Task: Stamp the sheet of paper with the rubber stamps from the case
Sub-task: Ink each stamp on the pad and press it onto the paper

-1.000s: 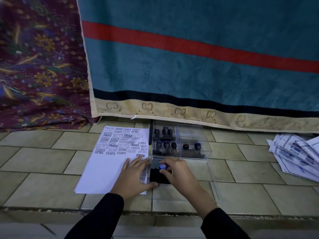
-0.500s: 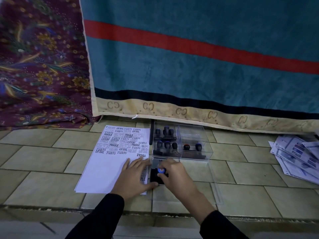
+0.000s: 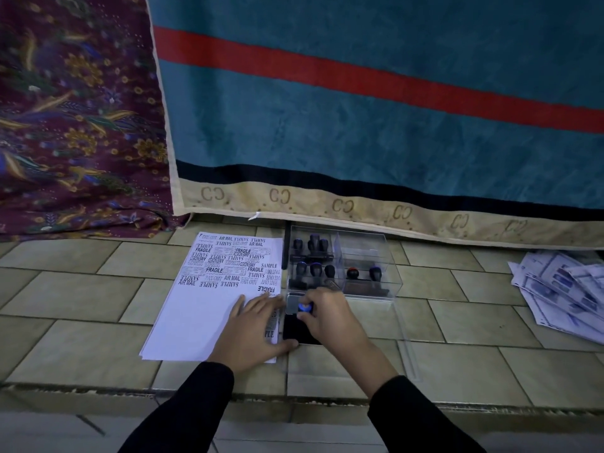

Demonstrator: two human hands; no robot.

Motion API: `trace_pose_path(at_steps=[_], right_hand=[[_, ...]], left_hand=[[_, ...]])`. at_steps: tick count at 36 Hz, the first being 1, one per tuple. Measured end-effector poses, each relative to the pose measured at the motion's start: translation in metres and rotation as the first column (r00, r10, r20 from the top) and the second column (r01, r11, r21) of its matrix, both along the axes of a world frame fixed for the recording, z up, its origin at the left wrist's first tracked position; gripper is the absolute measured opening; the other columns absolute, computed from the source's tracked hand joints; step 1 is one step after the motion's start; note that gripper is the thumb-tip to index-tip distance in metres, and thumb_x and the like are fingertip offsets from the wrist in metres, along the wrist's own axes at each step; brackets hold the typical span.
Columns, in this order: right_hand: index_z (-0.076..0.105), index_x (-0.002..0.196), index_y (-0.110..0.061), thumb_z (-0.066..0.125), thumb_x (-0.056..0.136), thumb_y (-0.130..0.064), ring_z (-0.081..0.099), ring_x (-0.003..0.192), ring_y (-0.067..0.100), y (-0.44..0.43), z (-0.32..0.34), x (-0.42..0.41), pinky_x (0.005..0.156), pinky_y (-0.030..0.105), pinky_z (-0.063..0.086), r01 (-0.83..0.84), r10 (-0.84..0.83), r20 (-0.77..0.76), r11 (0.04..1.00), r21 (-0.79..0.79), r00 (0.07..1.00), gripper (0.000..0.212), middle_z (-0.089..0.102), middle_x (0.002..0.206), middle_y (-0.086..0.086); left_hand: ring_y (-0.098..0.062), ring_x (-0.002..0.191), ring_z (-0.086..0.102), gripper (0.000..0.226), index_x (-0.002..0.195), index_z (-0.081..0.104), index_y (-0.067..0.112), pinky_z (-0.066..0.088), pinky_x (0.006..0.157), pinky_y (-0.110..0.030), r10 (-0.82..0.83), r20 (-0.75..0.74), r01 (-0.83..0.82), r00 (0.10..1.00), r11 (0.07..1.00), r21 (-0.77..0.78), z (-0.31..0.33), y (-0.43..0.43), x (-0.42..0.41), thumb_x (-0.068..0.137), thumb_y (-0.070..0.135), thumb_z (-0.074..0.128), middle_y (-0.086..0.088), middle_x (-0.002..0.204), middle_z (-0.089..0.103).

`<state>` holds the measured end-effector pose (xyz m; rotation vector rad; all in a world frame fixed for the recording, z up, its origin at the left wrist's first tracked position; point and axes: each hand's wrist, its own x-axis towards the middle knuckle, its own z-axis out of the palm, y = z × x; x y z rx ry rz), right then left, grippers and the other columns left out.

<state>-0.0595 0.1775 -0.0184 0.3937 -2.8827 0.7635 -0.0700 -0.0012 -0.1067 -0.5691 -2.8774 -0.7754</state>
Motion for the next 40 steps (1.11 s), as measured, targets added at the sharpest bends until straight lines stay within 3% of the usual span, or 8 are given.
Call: trace_pose_path(at_steps=[4, 7, 10, 14, 17, 20, 31, 40], right_hand=[[0.067, 0.097, -0.008, 0.068, 0.081, -0.015, 0.061, 0.088, 0.023, 0.0, -0.003, -0.004, 0.077, 0.026, 0.047, 0.008, -0.008, 0.019, 1.0, -0.006, 1.0, 0.018, 0.066, 0.1, 0.01], [0.066, 0.093, -0.007, 0.07, 0.079, -0.014, 0.062, 0.085, 0.023, 0.003, -0.007, 0.002, 0.075, 0.027, 0.048, -0.014, 0.014, 0.006, 1.0, -0.028, 1.0, 0.015, 0.066, 0.097, 0.009], [0.065, 0.092, -0.006, 0.069, 0.081, -0.012, 0.062, 0.084, 0.023, 0.004, -0.008, 0.005, 0.078, 0.033, 0.052, -0.037, 0.037, -0.006, 0.997, -0.066, 0.999, 0.014, 0.067, 0.096, 0.01], [0.064, 0.099, -0.009, 0.068, 0.083, -0.015, 0.063, 0.086, 0.023, 0.002, -0.004, 0.007, 0.078, 0.034, 0.053, -0.054, 0.053, -0.019, 0.996, -0.072, 0.998, 0.018, 0.064, 0.099, 0.009], [0.065, 0.099, -0.011, 0.068, 0.082, -0.015, 0.065, 0.084, 0.022, -0.005, -0.001, 0.01, 0.077, 0.034, 0.055, -0.08, 0.076, -0.031, 0.987, -0.14, 0.997, 0.018, 0.063, 0.099, 0.007], [0.066, 0.093, -0.011, 0.07, 0.08, -0.016, 0.065, 0.08, 0.019, -0.017, 0.0, 0.012, 0.078, 0.035, 0.056, -0.127, 0.121, -0.043, 0.97, -0.206, 0.992, 0.015, 0.065, 0.093, 0.005], [0.066, 0.109, -0.007, 0.067, 0.084, -0.017, 0.062, 0.088, 0.02, -0.039, -0.012, 0.018, 0.076, 0.016, 0.042, -0.198, 0.202, 0.01, 0.968, -0.153, 0.979, 0.027, 0.065, 0.104, 0.01], [0.064, 0.111, -0.007, 0.065, 0.086, -0.018, 0.062, 0.094, 0.022, -0.044, -0.014, 0.018, 0.082, 0.025, 0.048, -0.212, 0.217, 0.023, 0.969, -0.123, 0.976, 0.027, 0.064, 0.109, 0.01]], left_hand=[[0.007, 0.138, 0.021, 0.077, 0.133, 0.041, 0.044, 0.002, 0.119, -0.032, -0.007, 0.089, -0.005, 0.996, 0.99, 0.14, 0.009, 0.0, 0.003, 0.068, 0.086, 0.044, 0.022, 0.145, 0.04], [0.011, 0.131, 0.029, 0.053, 0.126, 0.047, 0.052, 0.025, 0.112, -0.027, -0.005, 0.263, -0.135, 0.965, 0.849, 0.511, 0.019, -0.007, 0.002, 0.078, 0.074, 0.053, 0.024, 0.143, 0.04], [0.01, 0.131, 0.035, 0.032, 0.122, 0.052, 0.049, 0.03, 0.11, -0.029, 0.122, 0.195, -0.218, 0.973, 0.76, 0.612, 0.026, -0.021, -0.001, 0.09, 0.052, 0.053, 0.026, 0.138, 0.047], [-0.013, 0.136, 0.04, 0.028, 0.123, 0.058, 0.026, 0.029, 0.114, -0.048, 0.318, -0.007, -0.29, 0.948, 0.872, 0.394, 0.026, -0.043, -0.013, 0.095, 0.023, 0.056, 0.007, 0.139, 0.053], [-0.018, 0.145, 0.025, 0.037, 0.132, 0.05, 0.024, 0.009, 0.12, -0.05, 0.383, 0.013, -0.381, 0.924, 0.915, 0.133, 0.019, -0.053, -0.018, 0.096, 0.029, 0.053, 0.003, 0.15, 0.042], [-0.015, 0.149, 0.011, 0.043, 0.138, 0.044, 0.025, 0.0, 0.119, -0.05, 0.39, 0.033, -0.39, 0.92, 0.92, 0.021, 0.009, -0.058, -0.018, 0.097, 0.036, 0.047, 0.004, 0.157, 0.029], [-0.015, 0.148, 0.014, 0.046, 0.141, 0.041, 0.025, -0.003, 0.119, -0.049, 0.401, 0.023, -0.401, 0.916, 0.916, -0.024, 0.001, -0.058, -0.019, 0.097, 0.039, 0.044, 0.003, 0.158, 0.026], [-0.015, 0.148, 0.014, 0.047, 0.141, 0.04, 0.024, -0.003, 0.119, -0.048, 0.406, 0.019, -0.406, 0.914, 0.914, -0.021, 0.002, -0.058, -0.018, 0.097, 0.039, 0.044, 0.003, 0.157, 0.027]])
